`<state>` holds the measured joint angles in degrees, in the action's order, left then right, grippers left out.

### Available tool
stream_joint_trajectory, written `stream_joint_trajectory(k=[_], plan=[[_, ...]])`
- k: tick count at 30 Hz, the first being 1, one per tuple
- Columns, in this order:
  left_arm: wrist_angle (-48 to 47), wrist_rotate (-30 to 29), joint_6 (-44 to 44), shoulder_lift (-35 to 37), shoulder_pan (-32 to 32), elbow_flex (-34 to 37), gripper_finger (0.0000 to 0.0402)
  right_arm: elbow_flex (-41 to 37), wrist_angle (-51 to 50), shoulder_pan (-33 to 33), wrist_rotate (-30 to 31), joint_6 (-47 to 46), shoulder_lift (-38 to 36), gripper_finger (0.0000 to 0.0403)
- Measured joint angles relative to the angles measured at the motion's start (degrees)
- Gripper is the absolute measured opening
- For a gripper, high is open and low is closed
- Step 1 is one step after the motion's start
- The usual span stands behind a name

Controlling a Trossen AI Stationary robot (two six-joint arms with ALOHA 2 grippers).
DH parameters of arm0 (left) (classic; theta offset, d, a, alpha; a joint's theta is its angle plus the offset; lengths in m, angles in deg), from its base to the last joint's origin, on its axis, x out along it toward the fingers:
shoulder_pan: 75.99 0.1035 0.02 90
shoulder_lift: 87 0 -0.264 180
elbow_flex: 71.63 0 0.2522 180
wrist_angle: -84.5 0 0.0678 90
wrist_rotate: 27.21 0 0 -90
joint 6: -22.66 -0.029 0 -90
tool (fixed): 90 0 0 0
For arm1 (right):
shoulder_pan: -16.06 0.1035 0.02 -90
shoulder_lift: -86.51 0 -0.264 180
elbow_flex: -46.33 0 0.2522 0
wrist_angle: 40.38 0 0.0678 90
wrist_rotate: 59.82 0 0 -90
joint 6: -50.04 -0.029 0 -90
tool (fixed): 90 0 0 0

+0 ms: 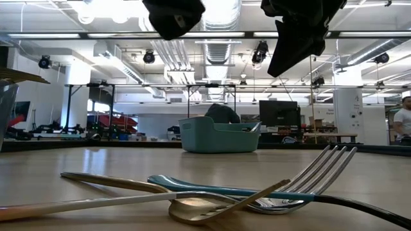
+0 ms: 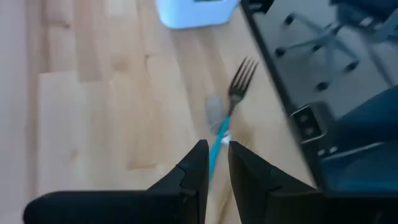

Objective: Sort silverware by color (type)
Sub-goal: Put the blue fork into the white bin

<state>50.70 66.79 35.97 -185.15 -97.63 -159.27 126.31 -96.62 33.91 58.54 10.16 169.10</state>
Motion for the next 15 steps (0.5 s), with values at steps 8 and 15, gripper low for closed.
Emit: stream_joint_trajectory(k=[8, 15], plan=[[14.5, 2.5, 1.0, -0.2, -0.2, 5.2, 0.0045, 0.0, 0.0, 0.0, 0.0, 0.0, 0.0, 0.0082], [23.6, 2.5, 4.5, -0.2, -0.7, 10.1, 0.0045, 0.0, 0.0, 0.0, 0.0, 0.0, 0.0, 0.0082]])
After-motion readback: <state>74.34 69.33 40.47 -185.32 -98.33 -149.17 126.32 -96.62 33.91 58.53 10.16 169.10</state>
